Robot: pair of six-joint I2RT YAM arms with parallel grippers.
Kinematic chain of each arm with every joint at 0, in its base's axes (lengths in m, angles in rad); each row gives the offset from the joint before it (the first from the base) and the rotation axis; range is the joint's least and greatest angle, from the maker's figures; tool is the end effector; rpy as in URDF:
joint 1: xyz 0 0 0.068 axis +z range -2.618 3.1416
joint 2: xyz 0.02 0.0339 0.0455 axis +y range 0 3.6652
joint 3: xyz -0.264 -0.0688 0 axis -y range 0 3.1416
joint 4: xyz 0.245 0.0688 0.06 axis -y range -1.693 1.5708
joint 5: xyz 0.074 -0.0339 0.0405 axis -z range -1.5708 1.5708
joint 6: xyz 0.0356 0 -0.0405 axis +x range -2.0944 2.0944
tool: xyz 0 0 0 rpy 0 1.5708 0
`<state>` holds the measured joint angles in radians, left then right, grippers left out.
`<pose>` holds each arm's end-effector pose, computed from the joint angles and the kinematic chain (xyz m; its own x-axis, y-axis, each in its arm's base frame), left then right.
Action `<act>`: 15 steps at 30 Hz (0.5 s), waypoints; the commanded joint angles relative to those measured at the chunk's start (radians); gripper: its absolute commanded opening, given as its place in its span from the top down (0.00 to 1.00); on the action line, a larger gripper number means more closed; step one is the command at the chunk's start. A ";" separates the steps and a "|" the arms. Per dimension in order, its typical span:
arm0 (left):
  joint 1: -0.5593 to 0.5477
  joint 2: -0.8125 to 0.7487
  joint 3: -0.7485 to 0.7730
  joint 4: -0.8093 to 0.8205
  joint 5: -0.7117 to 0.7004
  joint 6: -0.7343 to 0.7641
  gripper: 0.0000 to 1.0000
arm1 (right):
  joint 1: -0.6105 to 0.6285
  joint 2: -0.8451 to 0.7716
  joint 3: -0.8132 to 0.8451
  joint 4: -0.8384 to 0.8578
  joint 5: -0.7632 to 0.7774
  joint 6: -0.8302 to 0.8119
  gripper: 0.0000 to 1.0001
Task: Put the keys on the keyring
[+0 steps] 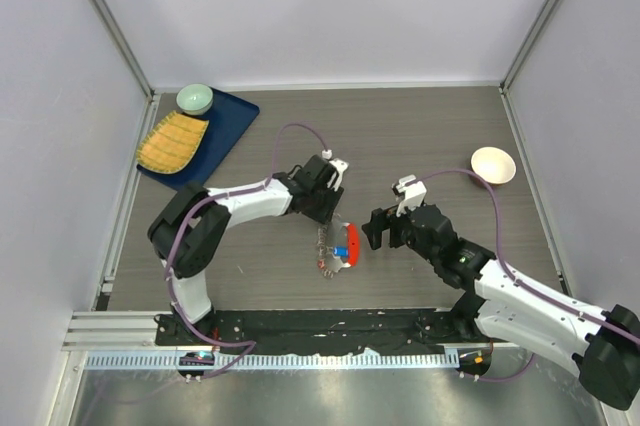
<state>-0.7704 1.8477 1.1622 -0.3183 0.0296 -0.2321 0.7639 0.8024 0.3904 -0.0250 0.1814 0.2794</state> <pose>0.2710 -0.2645 0.1664 -0.7519 0.4092 -0.5170 0.5493 0.8224 -0.1478 0.1372 0.1225 0.2141 -0.4489 -0.0543 -0.8919 -0.4563 0.8722 0.1765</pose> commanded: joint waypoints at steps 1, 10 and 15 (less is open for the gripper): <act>-0.001 -0.105 -0.100 0.146 -0.022 -0.122 0.59 | 0.000 0.000 0.002 0.039 0.012 -0.002 0.08; 0.000 -0.148 -0.202 0.260 -0.089 -0.240 0.59 | 0.000 -0.020 -0.016 0.045 0.006 0.006 0.08; 0.006 -0.166 -0.274 0.383 -0.126 -0.346 0.62 | 0.002 -0.028 -0.025 0.046 0.006 0.010 0.08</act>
<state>-0.7700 1.7306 0.9367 -0.0723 -0.0422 -0.4732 0.7639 0.7994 0.3725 -0.0238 0.1806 0.2806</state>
